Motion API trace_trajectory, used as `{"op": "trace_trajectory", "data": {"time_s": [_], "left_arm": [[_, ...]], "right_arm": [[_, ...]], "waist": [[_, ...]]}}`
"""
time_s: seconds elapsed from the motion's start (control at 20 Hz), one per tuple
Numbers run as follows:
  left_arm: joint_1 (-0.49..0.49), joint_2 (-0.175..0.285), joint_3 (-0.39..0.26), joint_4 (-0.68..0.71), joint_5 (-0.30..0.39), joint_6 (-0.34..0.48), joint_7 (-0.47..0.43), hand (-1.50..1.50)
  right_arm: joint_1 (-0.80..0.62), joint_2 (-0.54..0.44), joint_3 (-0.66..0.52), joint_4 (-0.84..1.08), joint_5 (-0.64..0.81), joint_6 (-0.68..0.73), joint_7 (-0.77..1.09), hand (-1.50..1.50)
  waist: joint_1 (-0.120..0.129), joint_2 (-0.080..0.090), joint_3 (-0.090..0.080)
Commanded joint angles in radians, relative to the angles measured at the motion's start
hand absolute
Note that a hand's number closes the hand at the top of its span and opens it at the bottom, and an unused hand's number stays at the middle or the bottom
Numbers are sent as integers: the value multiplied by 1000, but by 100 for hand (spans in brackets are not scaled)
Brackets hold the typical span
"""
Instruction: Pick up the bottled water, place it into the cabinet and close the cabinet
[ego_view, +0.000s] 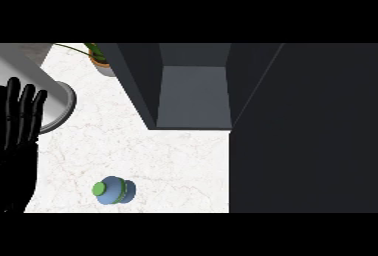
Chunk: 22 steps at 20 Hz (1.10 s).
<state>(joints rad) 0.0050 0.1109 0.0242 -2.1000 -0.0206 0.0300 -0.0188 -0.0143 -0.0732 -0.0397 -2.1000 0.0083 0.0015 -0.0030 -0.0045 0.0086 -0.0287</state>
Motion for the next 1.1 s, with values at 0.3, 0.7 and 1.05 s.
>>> {"op": "trace_trajectory", "data": {"time_s": [0.3,0.7,1.05], "left_arm": [[190,-108,-84,-98,69,96,102,-150],[401,-110,-218,-357,12,153,207,-150],[559,-71,-209,-380,-43,143,216,-150]], "right_arm": [[180,-15,117,-76,-170,187,42,-150],[405,-9,270,-345,-136,204,131,-150],[552,-58,206,-486,-255,253,138,-150]], "waist": [[19,-14,29],[6,-13,29],[4,-14,29]]}}
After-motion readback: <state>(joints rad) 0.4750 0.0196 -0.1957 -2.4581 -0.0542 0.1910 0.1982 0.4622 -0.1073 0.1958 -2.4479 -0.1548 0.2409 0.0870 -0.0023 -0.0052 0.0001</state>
